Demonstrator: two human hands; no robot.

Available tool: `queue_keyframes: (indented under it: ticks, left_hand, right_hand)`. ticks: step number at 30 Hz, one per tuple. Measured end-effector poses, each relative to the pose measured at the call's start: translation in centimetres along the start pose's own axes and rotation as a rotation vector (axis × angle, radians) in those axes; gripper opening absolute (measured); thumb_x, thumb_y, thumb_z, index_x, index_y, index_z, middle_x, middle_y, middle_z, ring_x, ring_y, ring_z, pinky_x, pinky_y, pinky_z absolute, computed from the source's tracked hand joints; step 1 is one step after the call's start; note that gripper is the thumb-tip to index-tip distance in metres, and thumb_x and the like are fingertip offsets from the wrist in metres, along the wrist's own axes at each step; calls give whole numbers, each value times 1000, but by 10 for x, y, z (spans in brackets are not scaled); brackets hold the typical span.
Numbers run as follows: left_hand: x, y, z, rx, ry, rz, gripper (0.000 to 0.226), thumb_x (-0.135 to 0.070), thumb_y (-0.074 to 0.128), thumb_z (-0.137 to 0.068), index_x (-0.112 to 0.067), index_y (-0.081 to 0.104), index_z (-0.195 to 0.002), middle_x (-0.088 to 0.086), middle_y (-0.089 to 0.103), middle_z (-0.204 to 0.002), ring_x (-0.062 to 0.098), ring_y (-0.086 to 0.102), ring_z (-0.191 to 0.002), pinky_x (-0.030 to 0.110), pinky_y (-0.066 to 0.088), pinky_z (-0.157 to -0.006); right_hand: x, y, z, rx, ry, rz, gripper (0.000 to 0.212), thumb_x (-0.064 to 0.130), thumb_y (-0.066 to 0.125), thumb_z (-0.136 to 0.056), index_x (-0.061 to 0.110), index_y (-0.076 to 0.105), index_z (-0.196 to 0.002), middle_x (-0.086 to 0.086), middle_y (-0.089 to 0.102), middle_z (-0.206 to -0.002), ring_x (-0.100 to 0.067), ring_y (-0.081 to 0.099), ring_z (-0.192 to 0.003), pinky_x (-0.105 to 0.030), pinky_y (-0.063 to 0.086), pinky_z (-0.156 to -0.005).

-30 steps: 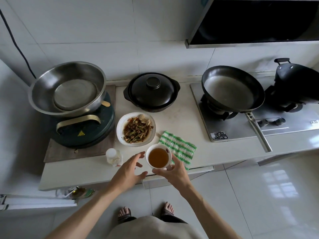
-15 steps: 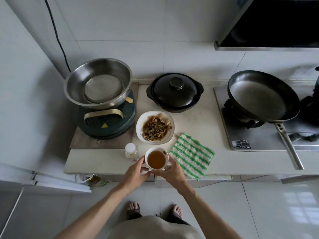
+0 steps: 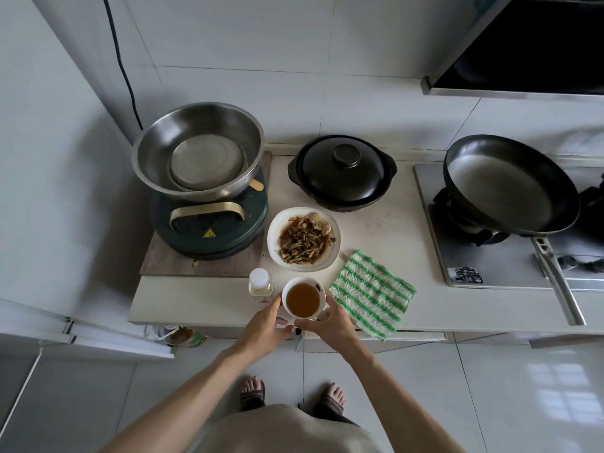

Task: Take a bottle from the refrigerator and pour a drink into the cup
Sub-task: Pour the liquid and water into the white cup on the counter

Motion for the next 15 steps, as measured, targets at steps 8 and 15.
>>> queue_keyframes:
  ticks: [8,15]
  left_hand:
    - [43,-59,26,-65,-102,-253,50,-36,69,-90,-24,55,-137,-13,68,-115,-9,63,-86,8,48,-73]
    - [21,-88,12,-222,-63,-258,78,-31,74,-88,-22,31,-152,-2,51,-147,10,63,-105,25,50,-86]
  right_hand:
    - [39,-16,28,-267,-148,625,76,46,77,-74,25,35,-135,-5,44,-129,-23,60,-93,-29,44,-60]
    - [131,66,-6,-31,-406,791,58,36,57,-95,19,31,-144,-8,44,-138,-28,55,-120,-41,55,-88]
Point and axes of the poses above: each hand's wrist, its own z-axis away from the middle knuckle, its own y-axis out of the palm, x = y × z, the point moved 3 cm from there along -z, towards the middle knuckle
